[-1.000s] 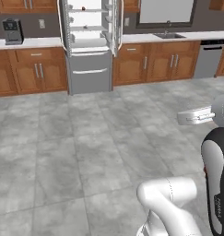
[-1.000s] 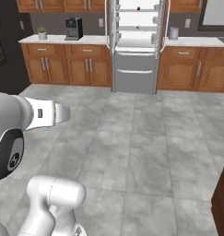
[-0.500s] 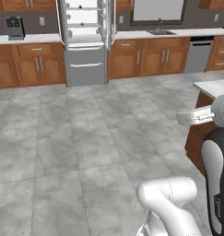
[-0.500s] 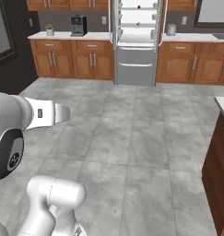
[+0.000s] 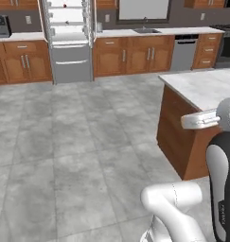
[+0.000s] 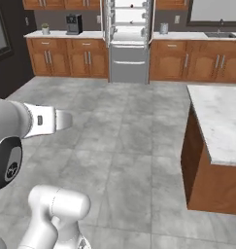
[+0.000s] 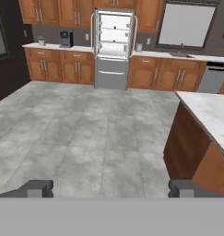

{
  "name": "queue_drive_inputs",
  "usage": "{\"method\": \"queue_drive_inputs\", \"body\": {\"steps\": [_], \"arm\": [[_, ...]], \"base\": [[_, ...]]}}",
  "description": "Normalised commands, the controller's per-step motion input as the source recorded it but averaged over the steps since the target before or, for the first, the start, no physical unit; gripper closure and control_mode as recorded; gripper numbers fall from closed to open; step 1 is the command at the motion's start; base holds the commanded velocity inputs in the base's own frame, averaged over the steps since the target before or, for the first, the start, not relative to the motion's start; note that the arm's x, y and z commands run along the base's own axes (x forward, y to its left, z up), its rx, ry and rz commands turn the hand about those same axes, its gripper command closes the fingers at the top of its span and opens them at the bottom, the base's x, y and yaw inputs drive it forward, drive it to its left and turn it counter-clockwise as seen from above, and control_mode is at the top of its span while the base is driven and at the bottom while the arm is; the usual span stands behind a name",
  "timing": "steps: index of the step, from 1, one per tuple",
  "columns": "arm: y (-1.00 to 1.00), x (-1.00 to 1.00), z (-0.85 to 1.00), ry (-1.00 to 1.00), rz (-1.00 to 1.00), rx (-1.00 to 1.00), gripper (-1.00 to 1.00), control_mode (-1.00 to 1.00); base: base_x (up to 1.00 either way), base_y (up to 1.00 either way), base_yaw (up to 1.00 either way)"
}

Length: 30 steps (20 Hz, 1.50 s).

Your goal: Transport the fish and onion to the fridge. Place the fish on the rack containing meat and place the onion on the rack containing the vegetable, ensuring meats and vegetables are on different racks.

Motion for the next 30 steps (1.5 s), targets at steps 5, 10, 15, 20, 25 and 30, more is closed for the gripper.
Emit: {"method": "queue_drive_inputs", "body": {"steps": [5, 10, 15, 20, 25, 30], "arm": [[0.00, 0.00, 0.00, 0.00, 0.00, 0.00, -1.00, 1.00], [0.00, 0.00, 0.00, 0.00, 0.00, 0.00, -1.00, 1.00], [0.00, 0.00, 0.00, 0.00, 0.00, 0.00, -1.00, 1.00], [0.00, 0.00, 0.00, 0.00, 0.00, 0.00, -1.00, 1.00], [0.00, 0.00, 0.00, 0.00, 0.00, 0.00, -1.00, 1.00], [0.00, 0.00, 0.00, 0.00, 0.00, 0.00, -1.00, 1.00]], "base": [[-0.07, -1.00, 0.00], [0.00, -1.00, 0.00], [0.00, -1.00, 0.00], [0.00, -1.00, 0.00], [0.00, -1.00, 0.00], [0.00, -1.00, 0.00]]}}
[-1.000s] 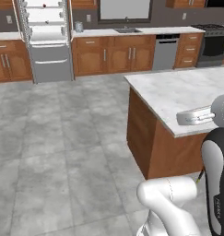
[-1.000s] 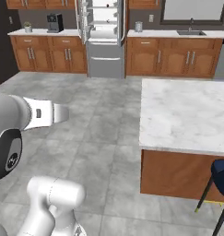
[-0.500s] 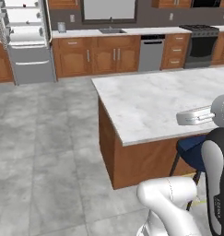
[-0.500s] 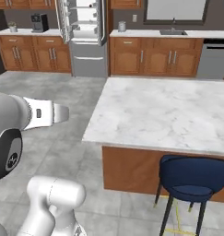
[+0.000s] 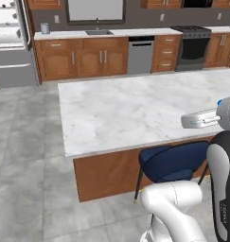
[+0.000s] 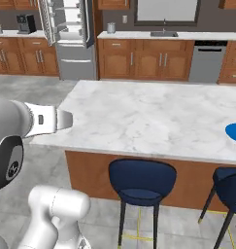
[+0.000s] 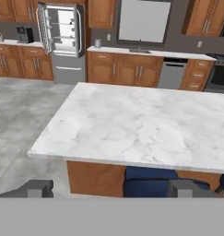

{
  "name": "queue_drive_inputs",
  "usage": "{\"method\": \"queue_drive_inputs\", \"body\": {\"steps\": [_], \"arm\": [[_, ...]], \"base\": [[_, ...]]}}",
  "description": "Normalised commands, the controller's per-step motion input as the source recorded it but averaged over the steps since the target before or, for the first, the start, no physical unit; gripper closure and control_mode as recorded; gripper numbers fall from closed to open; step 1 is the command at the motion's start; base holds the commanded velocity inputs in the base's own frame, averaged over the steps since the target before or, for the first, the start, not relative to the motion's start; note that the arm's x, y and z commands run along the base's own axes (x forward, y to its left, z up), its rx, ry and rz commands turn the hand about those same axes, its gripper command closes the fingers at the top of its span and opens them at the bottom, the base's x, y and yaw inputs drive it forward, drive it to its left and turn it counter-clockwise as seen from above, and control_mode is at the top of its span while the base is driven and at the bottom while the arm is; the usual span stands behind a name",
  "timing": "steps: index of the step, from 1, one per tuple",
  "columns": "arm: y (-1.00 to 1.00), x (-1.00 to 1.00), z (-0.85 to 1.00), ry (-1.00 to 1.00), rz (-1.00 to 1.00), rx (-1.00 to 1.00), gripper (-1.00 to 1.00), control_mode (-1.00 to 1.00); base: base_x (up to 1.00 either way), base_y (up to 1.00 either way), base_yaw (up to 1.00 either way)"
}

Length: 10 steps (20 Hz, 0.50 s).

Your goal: Transport the fish and onion to the fridge. Place the fish on the rack containing meat and place the onion on the rack containing the vegetable, ensuring meats and vegetables are on different racks.

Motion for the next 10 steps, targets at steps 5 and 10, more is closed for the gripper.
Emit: {"method": "queue_drive_inputs", "body": {"steps": [5, 10], "arm": [[0.00, 0.00, 0.00, 0.00, 0.00, 0.00, -1.00, 1.00], [0.00, 0.00, 0.00, 0.00, 0.00, 0.00, -1.00, 1.00]], "base": [[0.00, -1.00, 0.00], [0.00, -1.00, 0.00]]}}
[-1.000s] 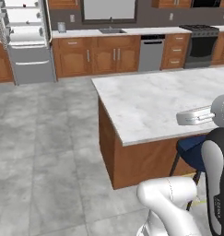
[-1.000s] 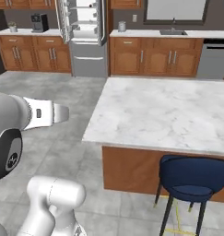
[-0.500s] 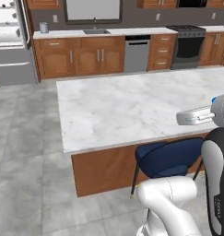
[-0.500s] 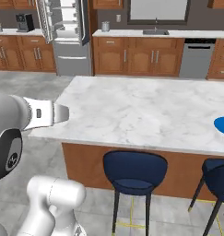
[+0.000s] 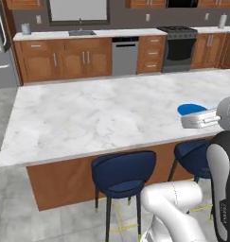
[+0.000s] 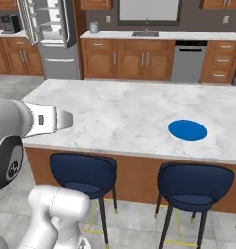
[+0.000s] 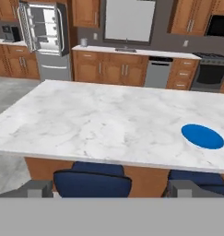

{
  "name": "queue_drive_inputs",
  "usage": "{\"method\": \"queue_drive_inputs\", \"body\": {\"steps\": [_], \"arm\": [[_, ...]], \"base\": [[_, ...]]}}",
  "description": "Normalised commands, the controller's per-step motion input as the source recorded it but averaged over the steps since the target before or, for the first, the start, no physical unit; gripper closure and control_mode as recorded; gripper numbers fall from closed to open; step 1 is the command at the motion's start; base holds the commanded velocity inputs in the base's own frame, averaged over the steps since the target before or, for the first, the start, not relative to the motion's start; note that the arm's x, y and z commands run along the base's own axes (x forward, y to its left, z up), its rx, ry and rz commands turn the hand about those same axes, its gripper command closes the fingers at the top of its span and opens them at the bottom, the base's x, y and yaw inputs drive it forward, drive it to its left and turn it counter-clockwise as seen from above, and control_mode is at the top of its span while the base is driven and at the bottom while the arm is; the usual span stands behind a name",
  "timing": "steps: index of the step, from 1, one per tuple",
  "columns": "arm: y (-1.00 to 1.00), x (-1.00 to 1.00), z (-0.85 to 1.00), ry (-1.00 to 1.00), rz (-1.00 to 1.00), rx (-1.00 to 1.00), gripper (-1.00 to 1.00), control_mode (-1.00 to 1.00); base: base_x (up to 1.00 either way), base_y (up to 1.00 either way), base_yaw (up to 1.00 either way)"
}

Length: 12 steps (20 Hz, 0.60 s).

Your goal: Transport the fish and onion to the fridge. Place the fish on the rack containing meat and place the onion on the rack containing the vegetable, ensuring meats and vegetables are on different racks.

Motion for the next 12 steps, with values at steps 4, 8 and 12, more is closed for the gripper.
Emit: {"method": "queue_drive_inputs", "body": {"steps": [4, 8, 12], "arm": [[0.00, 0.00, 0.00, 0.00, 0.00, 0.00, -1.00, 1.00], [0.00, 0.00, 0.00, 0.00, 0.00, 0.00, -1.00, 1.00], [0.00, 0.00, 0.00, 0.00, 0.00, 0.00, -1.00, 1.00]], "base": [[-0.02, -1.00, 0.00], [-0.03, -1.00, 0.00], [-0.04, -1.00, 0.00]]}}
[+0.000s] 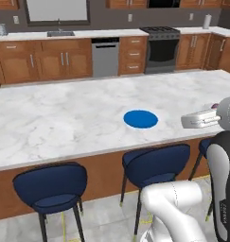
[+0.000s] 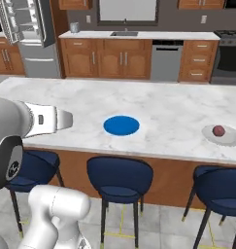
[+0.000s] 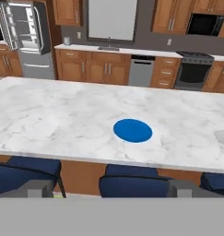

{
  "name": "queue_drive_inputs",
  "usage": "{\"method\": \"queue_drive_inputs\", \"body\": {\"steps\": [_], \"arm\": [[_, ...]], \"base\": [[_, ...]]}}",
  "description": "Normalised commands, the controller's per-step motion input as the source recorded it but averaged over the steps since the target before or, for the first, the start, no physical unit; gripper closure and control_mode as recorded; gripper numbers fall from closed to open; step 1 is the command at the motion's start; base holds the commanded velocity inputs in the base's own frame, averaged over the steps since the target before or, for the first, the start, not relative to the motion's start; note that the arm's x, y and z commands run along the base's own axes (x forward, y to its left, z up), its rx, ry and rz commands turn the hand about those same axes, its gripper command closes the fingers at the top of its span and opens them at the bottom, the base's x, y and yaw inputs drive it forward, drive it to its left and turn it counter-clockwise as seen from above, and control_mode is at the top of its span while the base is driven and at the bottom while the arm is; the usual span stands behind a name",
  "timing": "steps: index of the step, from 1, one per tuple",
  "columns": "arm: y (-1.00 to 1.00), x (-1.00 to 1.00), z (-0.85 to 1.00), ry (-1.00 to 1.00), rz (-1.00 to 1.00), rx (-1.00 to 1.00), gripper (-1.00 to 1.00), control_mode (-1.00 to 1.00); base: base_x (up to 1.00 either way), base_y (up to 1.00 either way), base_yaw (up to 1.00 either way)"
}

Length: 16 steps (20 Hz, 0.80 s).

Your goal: Transport the fish and onion to the fridge. Place the fish on the rack containing meat and place the onion on the rack containing the vegetable, ensuring meats and vegetables are on different racks.

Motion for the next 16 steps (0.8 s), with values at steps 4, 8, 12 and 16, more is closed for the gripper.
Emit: {"method": "queue_drive_inputs", "body": {"steps": [4, 8, 12, 16], "arm": [[0.00, 0.00, 0.00, 0.00, 0.00, 0.00, -1.00, 1.00], [0.00, 0.00, 0.00, 0.00, 0.00, 0.00, -1.00, 1.00], [0.00, 0.00, 0.00, 0.00, 0.00, 0.00, -1.00, 1.00], [0.00, 0.00, 0.00, 0.00, 0.00, 0.00, -1.00, 1.00]], "base": [[-0.04, -1.00, 0.00], [-0.04, -1.00, 0.00], [-0.05, -1.00, 0.00], [0.05, -1.00, 0.01]]}}
